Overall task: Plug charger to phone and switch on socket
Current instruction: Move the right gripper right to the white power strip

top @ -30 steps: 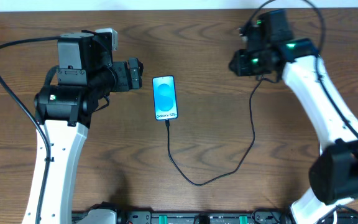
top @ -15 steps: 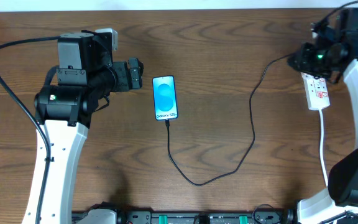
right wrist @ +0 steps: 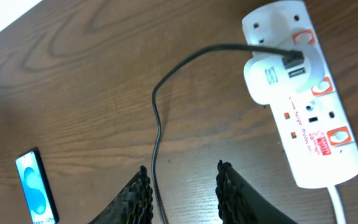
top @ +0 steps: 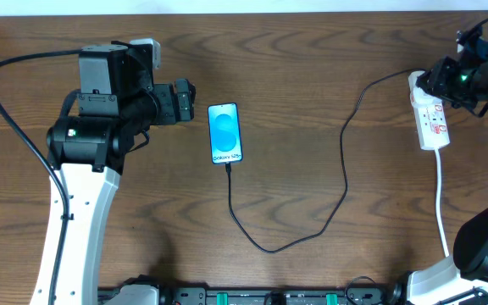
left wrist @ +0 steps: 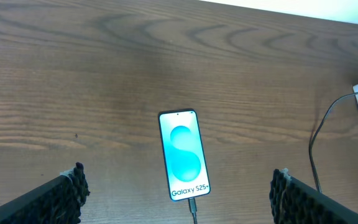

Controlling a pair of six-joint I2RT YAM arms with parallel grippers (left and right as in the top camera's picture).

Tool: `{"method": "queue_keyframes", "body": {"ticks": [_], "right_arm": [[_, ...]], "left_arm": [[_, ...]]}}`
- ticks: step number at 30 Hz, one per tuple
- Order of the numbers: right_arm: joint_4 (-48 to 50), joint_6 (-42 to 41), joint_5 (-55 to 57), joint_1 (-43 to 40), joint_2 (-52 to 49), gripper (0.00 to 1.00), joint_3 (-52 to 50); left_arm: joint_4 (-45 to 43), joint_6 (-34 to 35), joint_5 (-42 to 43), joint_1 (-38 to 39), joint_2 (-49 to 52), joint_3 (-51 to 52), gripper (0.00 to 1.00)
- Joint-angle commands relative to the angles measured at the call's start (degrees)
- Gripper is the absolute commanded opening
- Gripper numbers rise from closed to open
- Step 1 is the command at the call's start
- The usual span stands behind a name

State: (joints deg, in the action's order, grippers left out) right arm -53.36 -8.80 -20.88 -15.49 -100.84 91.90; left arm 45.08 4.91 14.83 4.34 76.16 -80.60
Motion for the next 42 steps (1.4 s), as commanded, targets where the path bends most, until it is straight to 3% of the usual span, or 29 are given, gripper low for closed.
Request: {"method": "queue_keyframes", "body": {"ticks": [1, 19, 42], "right_arm": [[0.44, 0.76, -0.44, -0.46, 0.48, 0.34, 0.11], [8.07, 0.72, -0.46, -0.81, 0.2, 0.38, -7.5], [12.44, -0.2, -1.53, -5.99, 0.15, 0.34, -10.43]], "left_arm": [[0.13, 0.31, -0.37, -0.17, -0.24, -0.31, 0.94], [0.13, 0.31, -0.37, -0.17, -0.24, -0.31, 0.95], [0.13, 0.31, -0.37, -0.17, -0.24, -0.31, 0.95]]}}
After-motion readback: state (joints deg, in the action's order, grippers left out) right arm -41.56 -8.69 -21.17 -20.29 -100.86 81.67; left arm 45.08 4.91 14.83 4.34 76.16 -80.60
